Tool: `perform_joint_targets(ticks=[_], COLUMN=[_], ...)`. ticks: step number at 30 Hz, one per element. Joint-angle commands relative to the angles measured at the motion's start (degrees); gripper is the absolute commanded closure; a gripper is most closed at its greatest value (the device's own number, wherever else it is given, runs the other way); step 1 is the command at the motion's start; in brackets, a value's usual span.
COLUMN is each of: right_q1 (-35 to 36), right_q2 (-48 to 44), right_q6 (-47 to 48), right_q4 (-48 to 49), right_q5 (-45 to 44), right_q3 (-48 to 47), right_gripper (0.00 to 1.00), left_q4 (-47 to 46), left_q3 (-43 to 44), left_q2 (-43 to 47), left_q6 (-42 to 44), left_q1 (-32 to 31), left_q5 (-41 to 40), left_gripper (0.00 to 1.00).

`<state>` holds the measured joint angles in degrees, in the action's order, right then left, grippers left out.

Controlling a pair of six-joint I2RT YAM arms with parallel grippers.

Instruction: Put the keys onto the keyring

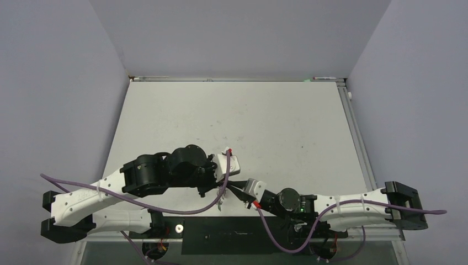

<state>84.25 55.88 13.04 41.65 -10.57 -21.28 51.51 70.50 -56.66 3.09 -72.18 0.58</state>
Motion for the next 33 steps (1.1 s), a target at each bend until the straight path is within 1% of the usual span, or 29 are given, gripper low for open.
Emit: perform_joint_targets(ticks=[1,11,19,28,30,32,33], right_q1=[1.59,2.76,2.81,2.85,2.85,2.85,2.82], right_q2=[1.08,2.22,2.68,3.09,3.26,3.48,3.6], right_q6=[2.17,5.0,6.78,7.78,8.25,8.76,9.02], right_q4=[5.11,7.07,11.11,15.73,17.14,18.62,19.32], right_q5=[-4.01,-8.35,-8.09,-7.16,-6.73,-6.19,-5.74], right_q3=[-4.76,-5.54,-5.06,-4.11,-3.54,-3.01,-2.75], right_gripper=[0.95,0.95,0.95,0.95,0.95,0.95,0.95], left_q4=[0.25,4.6,4.22,2.73,1.32,-0.12,-0.43], left_q3=[6.25,12.16,13.7,13.27,13.22,12.98,12.99], left_q2=[-1.92,-6.43,-7.06,-6.64,-6.2,-5.61,-5.38], left_q6=[-6.29,-15.03,-24.22,-30.22,-31.22,-32.19,-32.46], left_q1=[-1.16,-2.46,-2.7,-2.7,-2.7,-2.7,-2.7], left_q5=[-2.02,-5.31,-9.12,-11.06,-10.48,-9.47,-9.02], left_gripper=[1.0,1.0,1.0,0.99,0.96,0.9,0.84])
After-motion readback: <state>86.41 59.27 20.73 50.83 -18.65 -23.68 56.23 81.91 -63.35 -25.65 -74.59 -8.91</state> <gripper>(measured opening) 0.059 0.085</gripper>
